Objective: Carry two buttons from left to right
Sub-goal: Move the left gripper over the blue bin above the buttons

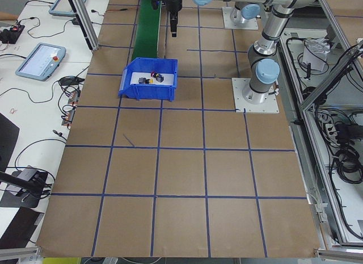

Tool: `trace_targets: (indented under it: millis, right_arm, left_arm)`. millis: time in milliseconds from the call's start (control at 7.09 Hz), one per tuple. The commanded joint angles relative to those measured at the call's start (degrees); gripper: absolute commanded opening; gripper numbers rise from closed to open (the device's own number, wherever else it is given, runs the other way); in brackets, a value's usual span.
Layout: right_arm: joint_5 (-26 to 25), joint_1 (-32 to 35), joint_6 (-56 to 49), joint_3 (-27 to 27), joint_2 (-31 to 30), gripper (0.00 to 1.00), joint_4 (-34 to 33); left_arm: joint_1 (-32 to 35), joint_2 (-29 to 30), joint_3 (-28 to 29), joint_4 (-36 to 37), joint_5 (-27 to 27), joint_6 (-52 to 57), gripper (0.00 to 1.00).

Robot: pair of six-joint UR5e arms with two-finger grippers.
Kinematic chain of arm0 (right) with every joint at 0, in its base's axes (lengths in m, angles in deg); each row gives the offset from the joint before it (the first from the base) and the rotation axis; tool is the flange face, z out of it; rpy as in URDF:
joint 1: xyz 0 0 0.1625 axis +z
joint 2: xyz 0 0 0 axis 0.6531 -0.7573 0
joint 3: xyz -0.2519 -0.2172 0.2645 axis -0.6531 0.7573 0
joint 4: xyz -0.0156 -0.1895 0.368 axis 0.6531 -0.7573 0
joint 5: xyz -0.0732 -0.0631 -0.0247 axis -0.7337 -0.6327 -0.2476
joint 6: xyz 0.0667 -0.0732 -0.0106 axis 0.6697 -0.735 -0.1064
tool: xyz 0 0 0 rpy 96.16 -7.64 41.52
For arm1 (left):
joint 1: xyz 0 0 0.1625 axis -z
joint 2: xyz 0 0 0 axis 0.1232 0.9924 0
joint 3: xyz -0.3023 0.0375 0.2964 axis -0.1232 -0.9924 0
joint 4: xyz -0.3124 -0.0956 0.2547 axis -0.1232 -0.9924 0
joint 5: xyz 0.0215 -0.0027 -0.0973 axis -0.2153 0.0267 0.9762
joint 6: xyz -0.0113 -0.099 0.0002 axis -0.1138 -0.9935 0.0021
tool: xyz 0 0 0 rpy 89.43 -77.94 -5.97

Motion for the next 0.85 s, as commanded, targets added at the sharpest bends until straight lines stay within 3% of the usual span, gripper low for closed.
trace_targets:
  millis: [0,282,564,705]
  right_arm:
    - [-0.1,0.0,0.0,0.0,0.0,1.0,0.0]
    - [-0.1,0.0,0.0,0.0,0.0,1.0,0.0]
    - [0.0,0.1,0.0,-0.2,-0.1,1.0,0.1]
    - [-0.2,0.0,0.0,-0.2,-0.1,1.0,0.1]
  left_arm:
    - [-0.2,6.4,0.9,5.7,-0.2,3.1,1.0]
    - [-1.4,15.6,4.9,12.6,0.0,3.6,1.0]
    - [-2.6,21.1,5.4,21.9,0.3,6.2,1.0]
    - [-4.0,22.7,4.8,22.1,0.0,9.0,1.0]
